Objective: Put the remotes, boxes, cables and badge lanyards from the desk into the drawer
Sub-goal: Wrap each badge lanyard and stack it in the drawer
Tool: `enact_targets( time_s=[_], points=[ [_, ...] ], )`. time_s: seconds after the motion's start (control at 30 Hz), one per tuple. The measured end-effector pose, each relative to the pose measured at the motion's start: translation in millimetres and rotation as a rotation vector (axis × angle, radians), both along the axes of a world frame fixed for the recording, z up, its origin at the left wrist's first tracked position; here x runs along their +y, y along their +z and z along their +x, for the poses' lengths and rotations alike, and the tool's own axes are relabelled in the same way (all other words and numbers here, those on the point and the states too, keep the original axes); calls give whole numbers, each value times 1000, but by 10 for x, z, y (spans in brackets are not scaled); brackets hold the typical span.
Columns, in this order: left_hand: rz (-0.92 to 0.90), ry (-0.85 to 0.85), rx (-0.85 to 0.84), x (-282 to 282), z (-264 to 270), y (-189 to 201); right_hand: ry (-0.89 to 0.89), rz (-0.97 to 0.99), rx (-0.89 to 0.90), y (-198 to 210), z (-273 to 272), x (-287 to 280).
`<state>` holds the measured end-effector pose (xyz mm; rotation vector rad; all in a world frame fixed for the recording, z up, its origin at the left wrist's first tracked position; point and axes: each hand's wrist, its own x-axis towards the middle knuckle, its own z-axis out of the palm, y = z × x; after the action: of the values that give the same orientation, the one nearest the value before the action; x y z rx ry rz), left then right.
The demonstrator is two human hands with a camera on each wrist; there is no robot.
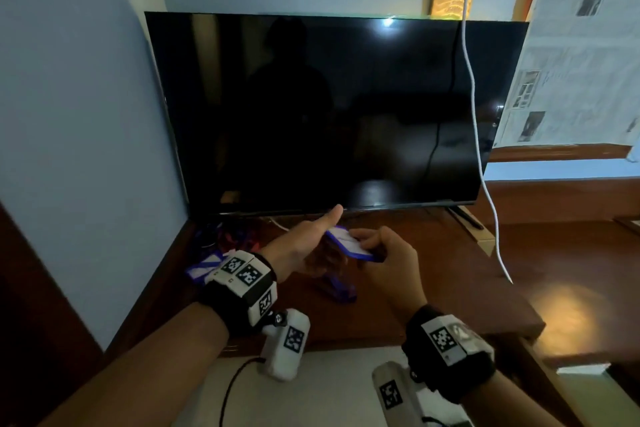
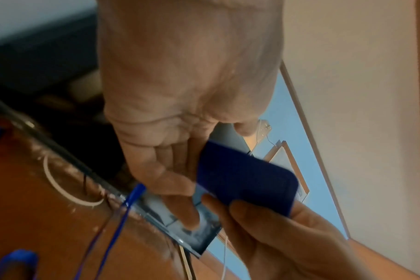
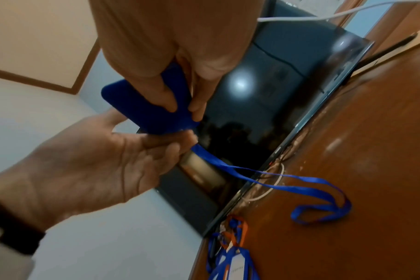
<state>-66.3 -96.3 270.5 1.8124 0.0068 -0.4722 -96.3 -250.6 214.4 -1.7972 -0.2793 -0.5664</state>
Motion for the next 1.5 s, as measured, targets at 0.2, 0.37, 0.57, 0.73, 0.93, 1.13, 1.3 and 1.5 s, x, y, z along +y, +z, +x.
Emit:
enact_targets(
  time_s=[0.2,0.37,0.57,0.73,0.93,1.13,1.3,1.5],
  points=[
    [-260,228,-107,59,-115,-422,207,19,25,-405,-60,76],
    [-186,112,-109,160,-301,-567,186,190,184,-349,-79,16],
    [-174,-222,-69,201,-464,-634,385,319,470,-291,-144,120],
    [-335,5,-128,229,-470,-712,457,439,666,-411,-264,210],
    [-419,336,-233,207,-338,-849,489,322,644,-525,-198,343],
    [-489,454,-131,412,-144,-878,487,116,677,-438,-57,204],
    [-173,21,-114,749,-89,-742,601,-69,748,-376,-21,36],
    [330,-434,-26,780,-175,-777,618,-161,757,-421,-80,-39]
  ],
)
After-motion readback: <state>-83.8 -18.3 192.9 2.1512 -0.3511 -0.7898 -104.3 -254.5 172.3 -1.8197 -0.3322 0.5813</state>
